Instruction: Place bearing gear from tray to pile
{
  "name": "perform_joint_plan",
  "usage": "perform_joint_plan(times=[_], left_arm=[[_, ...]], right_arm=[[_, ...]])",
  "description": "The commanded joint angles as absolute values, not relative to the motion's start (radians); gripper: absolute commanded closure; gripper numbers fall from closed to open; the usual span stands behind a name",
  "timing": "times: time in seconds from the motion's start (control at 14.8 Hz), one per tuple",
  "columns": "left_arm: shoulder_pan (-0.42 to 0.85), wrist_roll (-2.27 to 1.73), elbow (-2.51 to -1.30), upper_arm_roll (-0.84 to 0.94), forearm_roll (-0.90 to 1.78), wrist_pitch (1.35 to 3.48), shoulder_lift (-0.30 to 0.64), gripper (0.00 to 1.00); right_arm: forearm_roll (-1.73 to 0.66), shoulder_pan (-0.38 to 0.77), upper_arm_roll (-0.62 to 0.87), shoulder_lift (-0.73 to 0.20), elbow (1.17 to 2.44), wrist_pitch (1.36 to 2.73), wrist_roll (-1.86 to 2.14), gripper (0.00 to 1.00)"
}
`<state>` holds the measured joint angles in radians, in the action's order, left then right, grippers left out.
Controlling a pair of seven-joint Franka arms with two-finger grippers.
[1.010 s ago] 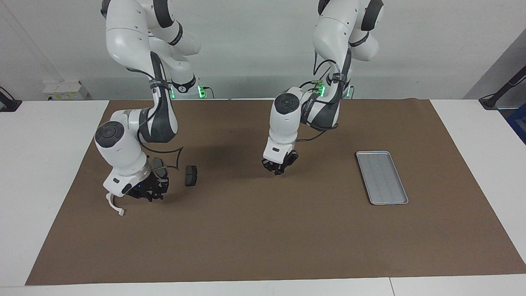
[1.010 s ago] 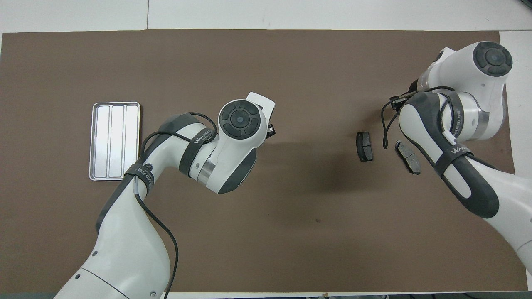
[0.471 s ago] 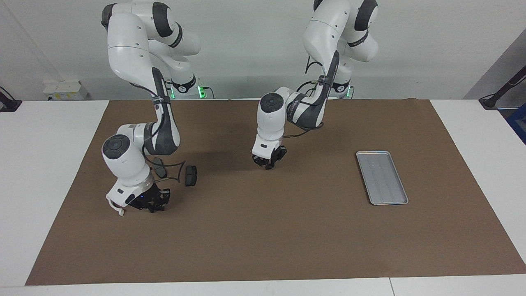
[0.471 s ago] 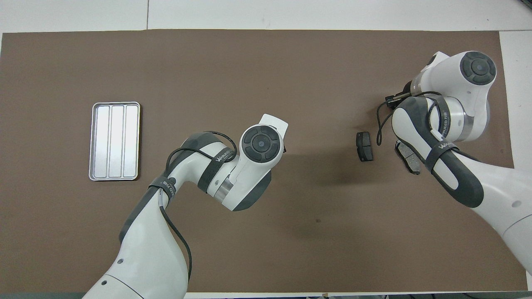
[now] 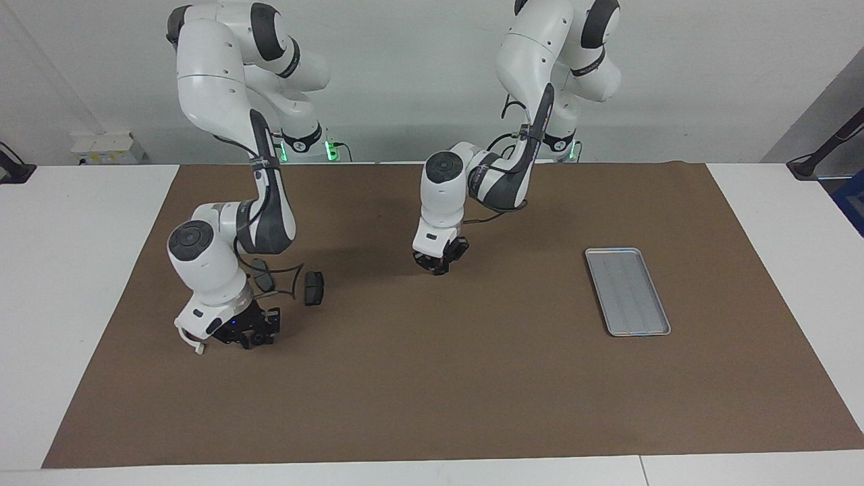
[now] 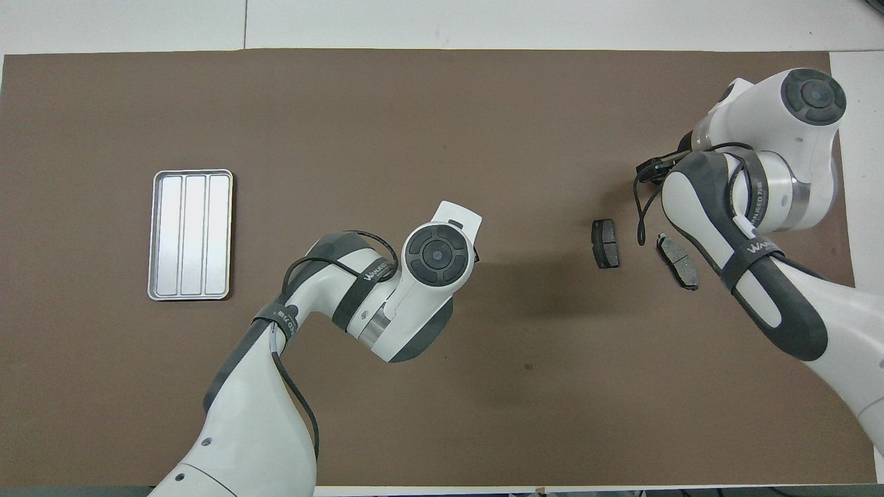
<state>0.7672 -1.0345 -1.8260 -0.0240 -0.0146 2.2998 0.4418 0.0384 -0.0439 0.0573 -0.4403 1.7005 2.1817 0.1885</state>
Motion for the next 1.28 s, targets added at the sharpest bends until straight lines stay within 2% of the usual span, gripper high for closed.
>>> perform_joint_plan(times=[0.0,0.27,0.4,0.54,0.67,0.88,1.08,1.21], left_arm=[[0.756,-1.029,-1.821,-0.049,-0.011,2.222,0.387,0.0],[0.498,-0.791,-1.813,-0.049,-0.014,2.198,0.256,0.0],[0.389,-0.677,-1.809,-0.055,-0.017,2.181,0.206,0.0],[0.278,-0.512,-1.783,-0.055,-0.04,2.12,0.16,0.0],[0.182,-0.326,-1.708,-0.054,-0.089,1.98,0.124,0.0],[0.062,-0.082,-1.616,-0.054,-0.054,1.812,0.101,0.0],[0.049,-0.074,-1.522,-0.06,0.003,1.668,0.092,0.0],[0.048,-0.083,-1.517,-0.061,0.04,1.655,0.078,0.0]], right_arm=[[0.037,-0.038,0.071,-0.344,1.691,2.053,0.181,0.0],[0.034,0.093,0.071,-0.293,1.608,1.86,-0.083,0.0],[0.032,0.2,0.071,-0.282,1.612,1.838,-0.357,0.0],[0.034,0.315,0.072,-0.276,1.632,1.856,-0.631,0.0],[0.034,0.403,0.071,-0.301,1.637,1.905,-0.78,0.0],[0.034,0.477,0.071,-0.357,1.644,2.0,-0.94,0.0],[0.052,0.538,0.071,-0.428,1.635,2.057,-1.061,0.0],[0.084,0.577,0.067,-0.504,1.626,2.141,-1.158,0.0]])
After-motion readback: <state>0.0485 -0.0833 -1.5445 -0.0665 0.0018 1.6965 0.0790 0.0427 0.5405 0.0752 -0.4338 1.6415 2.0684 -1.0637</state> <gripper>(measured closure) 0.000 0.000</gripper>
